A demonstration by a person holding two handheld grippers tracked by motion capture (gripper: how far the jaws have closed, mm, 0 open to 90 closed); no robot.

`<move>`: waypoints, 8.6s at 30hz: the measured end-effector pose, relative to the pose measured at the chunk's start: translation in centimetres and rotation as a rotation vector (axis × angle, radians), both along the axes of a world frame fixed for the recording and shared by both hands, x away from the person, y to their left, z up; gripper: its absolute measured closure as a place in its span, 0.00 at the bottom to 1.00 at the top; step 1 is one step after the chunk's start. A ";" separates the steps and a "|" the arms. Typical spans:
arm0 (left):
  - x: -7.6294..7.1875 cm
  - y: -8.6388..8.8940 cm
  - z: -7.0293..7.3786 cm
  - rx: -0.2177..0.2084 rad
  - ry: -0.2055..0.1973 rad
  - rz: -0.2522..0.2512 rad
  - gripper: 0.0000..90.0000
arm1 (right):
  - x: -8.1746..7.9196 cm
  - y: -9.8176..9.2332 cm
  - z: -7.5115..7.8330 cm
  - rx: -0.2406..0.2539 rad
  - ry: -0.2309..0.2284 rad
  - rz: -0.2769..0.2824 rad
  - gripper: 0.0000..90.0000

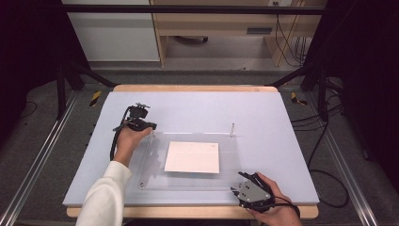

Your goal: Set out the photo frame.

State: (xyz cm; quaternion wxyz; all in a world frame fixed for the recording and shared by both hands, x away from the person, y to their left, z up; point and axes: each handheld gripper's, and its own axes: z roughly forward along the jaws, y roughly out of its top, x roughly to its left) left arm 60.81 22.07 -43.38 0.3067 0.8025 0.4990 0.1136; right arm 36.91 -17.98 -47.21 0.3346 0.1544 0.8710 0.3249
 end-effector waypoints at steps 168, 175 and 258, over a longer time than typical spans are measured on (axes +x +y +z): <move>-18.8 -1.8 7.7 0.300 -0.536 -0.554 0.77 | 4.2 -0.7 8.9 0.197 0.098 -0.085 0.29; -17.8 -1.9 8.9 0.298 -0.502 -0.561 0.78 | 4.5 -1.4 8.7 0.220 0.082 -0.115 0.24; -5.1 0.6 16.3 -0.121 -0.594 -0.346 0.25 | 18.2 -2.2 13.7 0.495 0.107 -0.139 0.67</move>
